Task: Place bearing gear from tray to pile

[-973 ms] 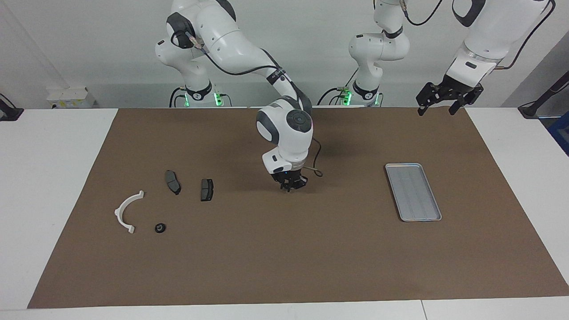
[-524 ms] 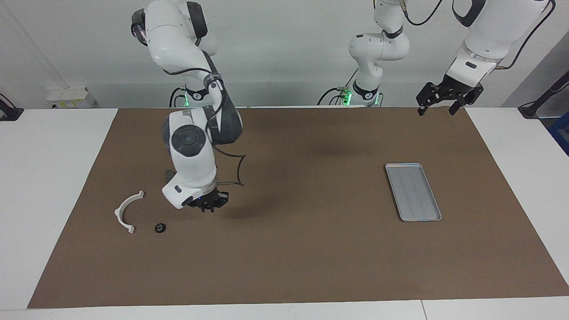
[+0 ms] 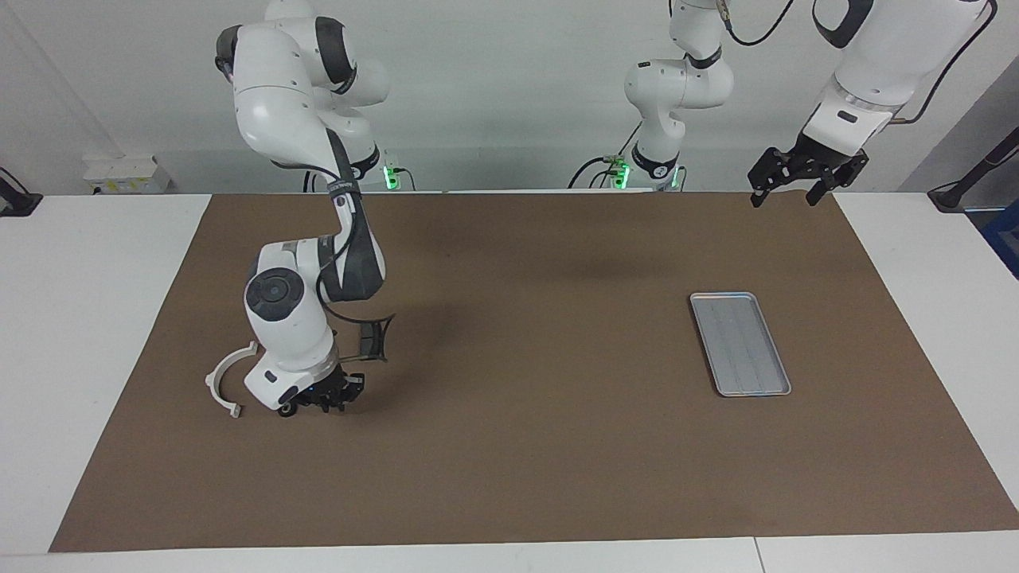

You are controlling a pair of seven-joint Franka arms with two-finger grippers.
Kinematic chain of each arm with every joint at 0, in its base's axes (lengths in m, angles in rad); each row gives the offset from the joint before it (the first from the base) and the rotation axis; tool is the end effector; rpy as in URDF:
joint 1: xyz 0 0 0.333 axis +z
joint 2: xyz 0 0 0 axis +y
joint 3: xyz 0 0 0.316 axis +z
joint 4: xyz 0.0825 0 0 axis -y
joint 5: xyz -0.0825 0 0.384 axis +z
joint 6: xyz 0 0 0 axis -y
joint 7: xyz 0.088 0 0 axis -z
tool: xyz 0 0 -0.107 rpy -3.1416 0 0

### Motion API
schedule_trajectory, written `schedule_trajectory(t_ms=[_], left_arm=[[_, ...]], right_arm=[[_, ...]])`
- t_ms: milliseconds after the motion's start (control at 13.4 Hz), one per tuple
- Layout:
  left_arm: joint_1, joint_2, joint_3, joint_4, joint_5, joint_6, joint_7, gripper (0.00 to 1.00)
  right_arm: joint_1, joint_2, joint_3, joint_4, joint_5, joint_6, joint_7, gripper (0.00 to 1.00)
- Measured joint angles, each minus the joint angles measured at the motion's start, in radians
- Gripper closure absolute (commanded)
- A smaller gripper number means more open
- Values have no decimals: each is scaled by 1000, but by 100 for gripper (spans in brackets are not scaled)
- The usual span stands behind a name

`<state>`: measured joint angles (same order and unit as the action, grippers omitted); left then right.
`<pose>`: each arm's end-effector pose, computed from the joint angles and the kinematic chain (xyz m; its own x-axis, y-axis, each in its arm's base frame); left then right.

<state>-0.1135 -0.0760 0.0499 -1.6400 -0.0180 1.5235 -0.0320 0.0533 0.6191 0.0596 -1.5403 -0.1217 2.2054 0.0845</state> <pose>0.5242 -0.0343 0.6290 0.9986 -0.0327 -0.0412 -0.0319 -0.9993 0.0205 0.7054 0.0692 0.2957 0.9948 0.0878 0.0511 0.0845 -0.9945 0.0626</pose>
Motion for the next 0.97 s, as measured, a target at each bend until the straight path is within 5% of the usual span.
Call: schedule_trajectory(t_ms=[150,224,299,973], left_arm=[[0,0,0,0,0,0,0,0],[0,0,0,0,0,0,0,0],[0,0,0,0,0,0,0,0],[0,0,0,0,0,0,0,0]], right_arm=[[-7,0,1,-23,1,30,0,100],[-8,-1,1,-24,1,31,0,88],[-8,-1,1,-25,1,32,0,1],[-6,-24,10,-25,1,29,0,0]])
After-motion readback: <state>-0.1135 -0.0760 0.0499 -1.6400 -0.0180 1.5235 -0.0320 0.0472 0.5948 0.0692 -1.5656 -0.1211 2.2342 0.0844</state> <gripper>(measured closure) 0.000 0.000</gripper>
